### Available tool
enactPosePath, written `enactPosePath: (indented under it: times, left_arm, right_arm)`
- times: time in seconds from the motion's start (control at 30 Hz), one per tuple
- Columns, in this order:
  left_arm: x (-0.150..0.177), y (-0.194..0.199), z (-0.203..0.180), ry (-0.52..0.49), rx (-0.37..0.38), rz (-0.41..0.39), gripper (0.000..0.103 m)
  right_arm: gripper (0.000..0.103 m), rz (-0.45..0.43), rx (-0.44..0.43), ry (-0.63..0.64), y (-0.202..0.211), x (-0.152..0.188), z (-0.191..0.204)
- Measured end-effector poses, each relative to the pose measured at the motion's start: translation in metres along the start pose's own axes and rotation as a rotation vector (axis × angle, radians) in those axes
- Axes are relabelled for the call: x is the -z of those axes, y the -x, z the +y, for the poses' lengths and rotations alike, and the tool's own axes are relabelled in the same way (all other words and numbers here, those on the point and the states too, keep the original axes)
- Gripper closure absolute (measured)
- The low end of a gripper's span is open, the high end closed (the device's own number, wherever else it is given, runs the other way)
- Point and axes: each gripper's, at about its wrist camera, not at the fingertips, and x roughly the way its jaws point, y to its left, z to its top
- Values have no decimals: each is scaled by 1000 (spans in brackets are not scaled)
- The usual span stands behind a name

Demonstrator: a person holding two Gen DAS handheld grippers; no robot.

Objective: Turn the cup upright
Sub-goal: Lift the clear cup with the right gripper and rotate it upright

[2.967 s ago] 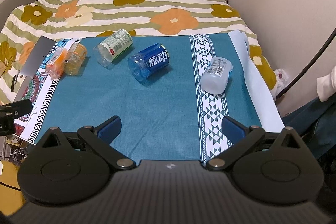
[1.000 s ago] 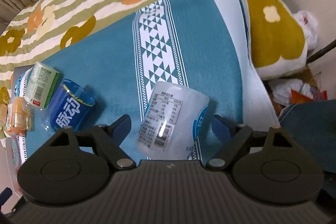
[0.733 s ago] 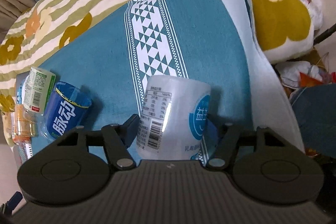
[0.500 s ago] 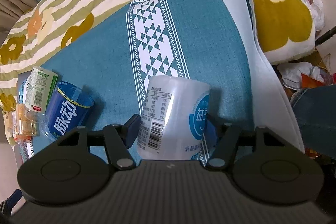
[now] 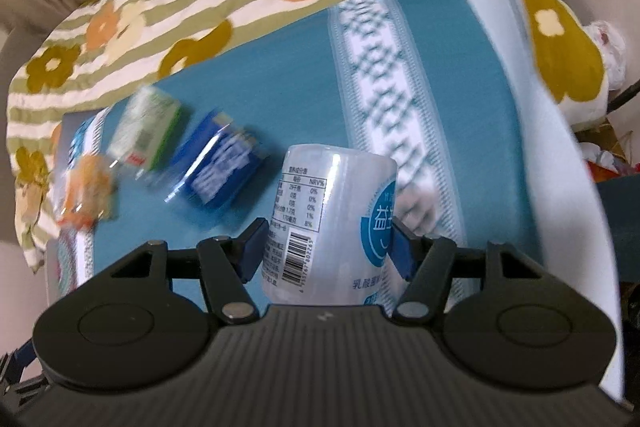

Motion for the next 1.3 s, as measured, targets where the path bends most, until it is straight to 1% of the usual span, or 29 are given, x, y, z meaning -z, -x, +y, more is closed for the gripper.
enactPosePath:
  times: [0.1,0.2,0.37,0.47,0.63,0.83,1.13,1.2,1.27,1.3]
  left_arm:
    - [8,7,16,-6,12,-4,0]
    - [17,13,30,-36,12,-17,0]
    - [30,16,52,-64,38,-29,0]
    - [37,13,63,-67,63,-25,0]
    - [45,4,79,-79,79,-14,0]
    - [52,-6,95,-77,92,7,0]
    - [53,-10,106,-67,101,16,0]
    - [52,-11,108,-67,101,15,0]
    - [50,-12,111,-65,101,14,0]
    - [50,-12,112,-64,100,13,0]
  right_arm:
    - [25,12,-18,33,3,20,28]
    - [25,32,-31,66,1,42,55]
    - [25,64,-44,112,-12,77,96]
    - [25,70,-44,137,-23,91,116]
    - [25,84,-28,185,-46,104,146]
    - [25,113,0,208,-71,109,164]
    - [23,132,58,242,-82,114,175]
    - [20,135,68,248,-83,115,177]
    - [11,139,79,255,-85,116,180]
    - [9,137,81,256,-85,116,181]
